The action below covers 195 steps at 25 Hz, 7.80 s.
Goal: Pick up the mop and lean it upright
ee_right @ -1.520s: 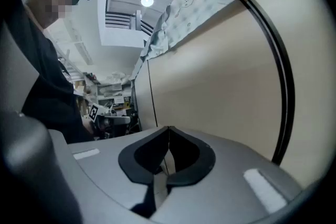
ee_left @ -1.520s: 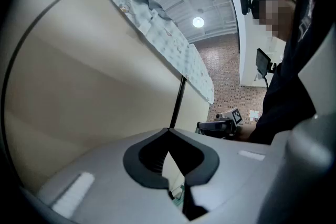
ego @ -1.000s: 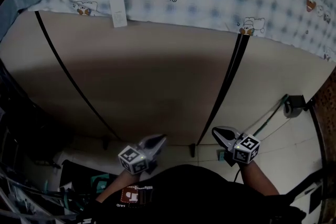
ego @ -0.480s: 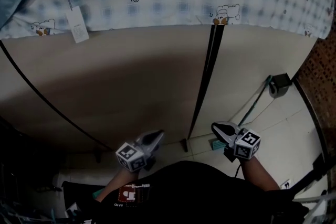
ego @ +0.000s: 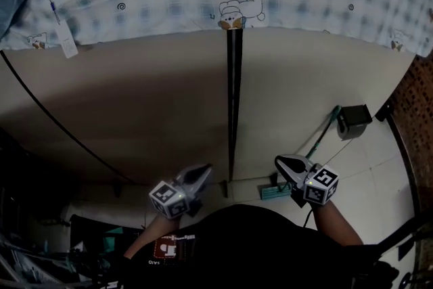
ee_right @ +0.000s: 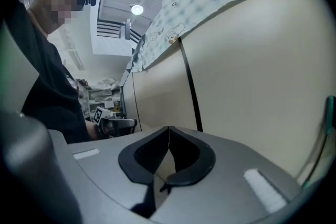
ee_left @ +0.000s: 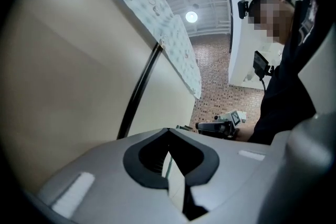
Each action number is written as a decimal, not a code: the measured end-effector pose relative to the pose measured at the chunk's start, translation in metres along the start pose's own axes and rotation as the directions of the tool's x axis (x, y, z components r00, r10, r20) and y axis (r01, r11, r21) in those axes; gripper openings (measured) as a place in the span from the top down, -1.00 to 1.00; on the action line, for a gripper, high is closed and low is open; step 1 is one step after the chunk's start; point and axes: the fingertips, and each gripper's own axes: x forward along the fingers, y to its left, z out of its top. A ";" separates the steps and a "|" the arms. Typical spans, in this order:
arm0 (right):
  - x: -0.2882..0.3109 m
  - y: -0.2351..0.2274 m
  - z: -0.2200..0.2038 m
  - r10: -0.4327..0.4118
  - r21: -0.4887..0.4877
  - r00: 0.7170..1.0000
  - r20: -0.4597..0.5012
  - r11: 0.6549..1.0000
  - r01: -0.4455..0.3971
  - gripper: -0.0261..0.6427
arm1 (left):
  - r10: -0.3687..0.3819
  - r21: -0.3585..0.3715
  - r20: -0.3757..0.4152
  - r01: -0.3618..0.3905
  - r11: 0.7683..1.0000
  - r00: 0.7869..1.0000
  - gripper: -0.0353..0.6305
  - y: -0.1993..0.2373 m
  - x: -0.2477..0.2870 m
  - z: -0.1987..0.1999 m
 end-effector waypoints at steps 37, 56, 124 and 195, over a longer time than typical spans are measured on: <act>-0.257 -0.208 0.014 0.138 -0.066 0.988 -0.064 0.988 -0.143 0.87 | 0.075 -0.015 0.014 -0.075 0.997 0.997 0.90 -0.208 0.287 -0.092; -0.318 -0.291 0.027 0.131 0.014 0.991 -0.033 0.991 -0.130 0.87 | 0.013 -0.010 -0.045 -0.013 1.000 0.999 0.90 -0.249 0.414 -0.094; -0.352 -0.364 -0.042 -0.013 0.162 0.988 -0.152 0.986 0.038 0.87 | 0.177 0.154 -0.656 -0.099 0.983 0.733 0.57 -0.069 0.524 -0.393; -0.332 -0.258 0.255 0.159 -0.253 0.973 0.167 0.961 -0.113 0.87 | 0.003 0.296 -0.327 0.100 0.950 0.945 0.59 -0.272 0.490 0.204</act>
